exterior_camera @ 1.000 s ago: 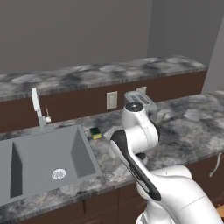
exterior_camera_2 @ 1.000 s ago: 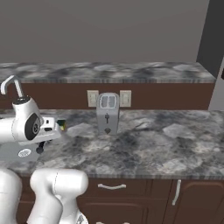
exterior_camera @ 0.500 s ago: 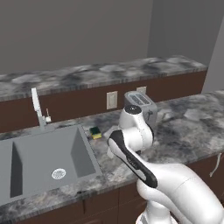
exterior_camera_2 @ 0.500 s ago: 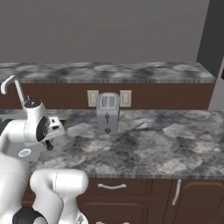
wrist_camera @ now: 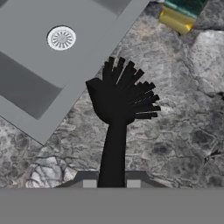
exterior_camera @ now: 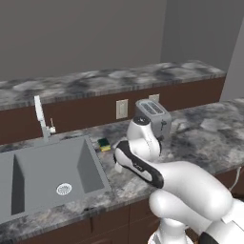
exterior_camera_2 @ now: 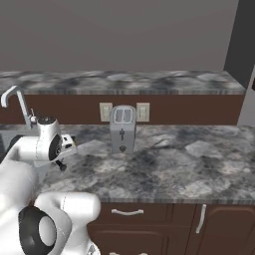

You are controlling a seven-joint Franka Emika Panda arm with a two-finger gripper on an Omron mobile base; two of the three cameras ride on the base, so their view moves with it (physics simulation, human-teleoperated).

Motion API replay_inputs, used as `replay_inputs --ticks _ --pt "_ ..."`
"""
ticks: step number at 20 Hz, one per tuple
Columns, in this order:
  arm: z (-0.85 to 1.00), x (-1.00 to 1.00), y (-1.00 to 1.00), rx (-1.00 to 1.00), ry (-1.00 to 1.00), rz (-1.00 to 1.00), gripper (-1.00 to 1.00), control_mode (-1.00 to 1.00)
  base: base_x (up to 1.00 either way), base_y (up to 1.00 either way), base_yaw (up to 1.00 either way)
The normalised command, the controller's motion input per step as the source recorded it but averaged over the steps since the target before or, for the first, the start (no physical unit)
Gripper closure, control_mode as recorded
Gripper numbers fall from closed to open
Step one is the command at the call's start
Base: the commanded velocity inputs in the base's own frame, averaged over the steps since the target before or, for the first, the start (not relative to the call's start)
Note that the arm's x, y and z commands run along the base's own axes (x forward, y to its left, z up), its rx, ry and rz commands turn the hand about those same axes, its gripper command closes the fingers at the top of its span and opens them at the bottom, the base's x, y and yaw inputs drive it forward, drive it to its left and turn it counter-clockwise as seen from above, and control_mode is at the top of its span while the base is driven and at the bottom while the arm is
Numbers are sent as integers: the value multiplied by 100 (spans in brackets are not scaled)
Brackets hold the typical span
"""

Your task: Locate and retrieve the dish brush and sponge from the cabinet. Place them next to the sink.

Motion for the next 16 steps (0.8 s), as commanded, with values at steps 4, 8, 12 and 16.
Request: replay_inputs --ticks 4,8,12,16 --pt "-36 38 17 0 3 5 100 -100 0 0 0" --pt "-27 26 8 0 3 1 100 -100 0 0 0" --pt "-34 15 0 0 8 0 100 -100 0 0 0" --pt "-32 17 4 0 7 0 100 -100 0 0 0"
